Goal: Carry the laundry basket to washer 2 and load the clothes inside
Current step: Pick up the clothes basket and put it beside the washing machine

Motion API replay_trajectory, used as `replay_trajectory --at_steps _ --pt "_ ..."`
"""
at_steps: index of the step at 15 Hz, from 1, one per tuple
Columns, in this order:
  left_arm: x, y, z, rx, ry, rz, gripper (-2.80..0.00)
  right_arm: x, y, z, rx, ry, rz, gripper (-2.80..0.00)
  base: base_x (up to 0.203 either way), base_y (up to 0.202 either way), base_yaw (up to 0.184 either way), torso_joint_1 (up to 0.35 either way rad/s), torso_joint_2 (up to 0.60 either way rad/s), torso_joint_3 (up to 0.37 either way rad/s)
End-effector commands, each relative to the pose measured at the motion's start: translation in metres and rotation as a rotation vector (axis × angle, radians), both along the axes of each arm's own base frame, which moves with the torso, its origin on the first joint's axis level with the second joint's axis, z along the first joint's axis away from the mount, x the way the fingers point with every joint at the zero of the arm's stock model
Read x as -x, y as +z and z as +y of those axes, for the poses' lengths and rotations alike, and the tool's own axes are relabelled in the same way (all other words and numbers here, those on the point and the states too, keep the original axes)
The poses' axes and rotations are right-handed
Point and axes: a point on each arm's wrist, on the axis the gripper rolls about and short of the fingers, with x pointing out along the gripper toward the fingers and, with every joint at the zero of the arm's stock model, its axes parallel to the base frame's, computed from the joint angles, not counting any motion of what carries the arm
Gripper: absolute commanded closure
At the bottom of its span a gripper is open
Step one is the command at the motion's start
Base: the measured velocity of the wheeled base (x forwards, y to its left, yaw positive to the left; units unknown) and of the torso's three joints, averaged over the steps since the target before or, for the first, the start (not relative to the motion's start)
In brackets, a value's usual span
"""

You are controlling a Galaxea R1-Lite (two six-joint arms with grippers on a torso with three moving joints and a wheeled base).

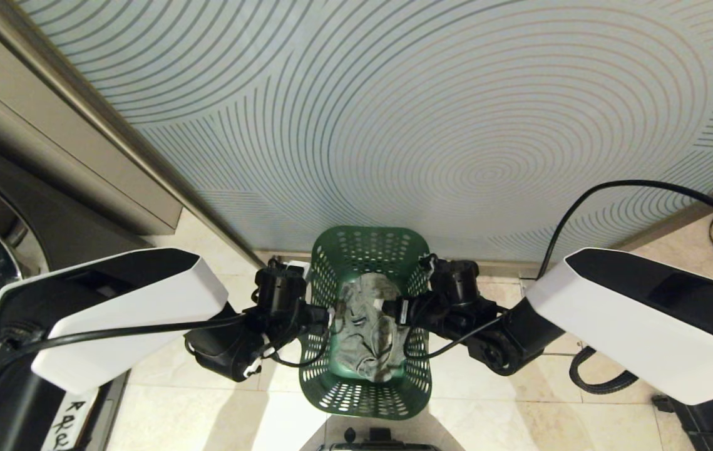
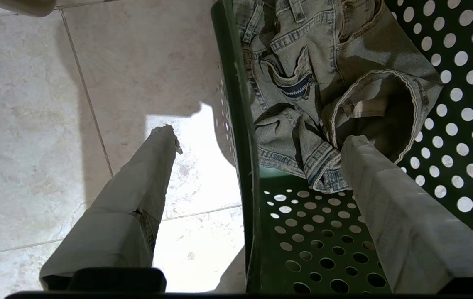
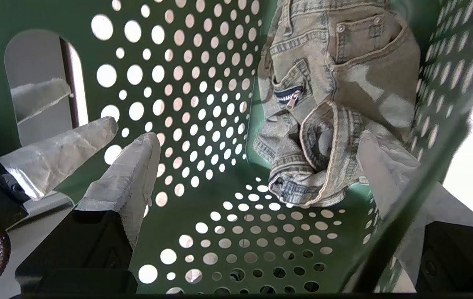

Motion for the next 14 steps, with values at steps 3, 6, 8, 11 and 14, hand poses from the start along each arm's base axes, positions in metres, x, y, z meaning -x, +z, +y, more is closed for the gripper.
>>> replay_trajectory --at_steps 3,6,8,11,14 --pt "0.0006 -0.0001 -0.0012 0.001 -0.002 -0.002 -2.80 0.0006 -0.0029 0.0014 -0.002 0.001 0.005 -2.80 0.000 0.000 0.000 0.000 0.00 0.000" --pt "0.0006 0.0010 -0.0019 0.004 -0.003 -0.006 -2.80 0.0006 -0.0015 0.0013 -0.002 -0.004 0.002 -2.80 0.000 0.000 0.000 0.000 0.00 0.000" --pt "0.0009 0.0003 -0.0025 0.003 -0.004 -0.004 -2.80 0.0007 -0.0022 0.0015 -0.001 -0.006 0.003 -2.80 0.000 0.000 0.000 0.000 0.00 0.000" --pt "0.0020 0.0000 -0.0041 0.003 -0.009 -0.002 -2.80 0.0010 -0.0036 0.0010 0.001 -0.007 0.007 -2.80 0.000 0.000 0.000 0.000 0.00 0.000" --pt "0.0032 -0.0011 -0.0043 0.002 -0.010 0.002 -2.80 0.0032 -0.0065 0.0005 0.008 -0.007 0.018 -2.80 0.000 0.000 0.000 0.000 0.00 0.000"
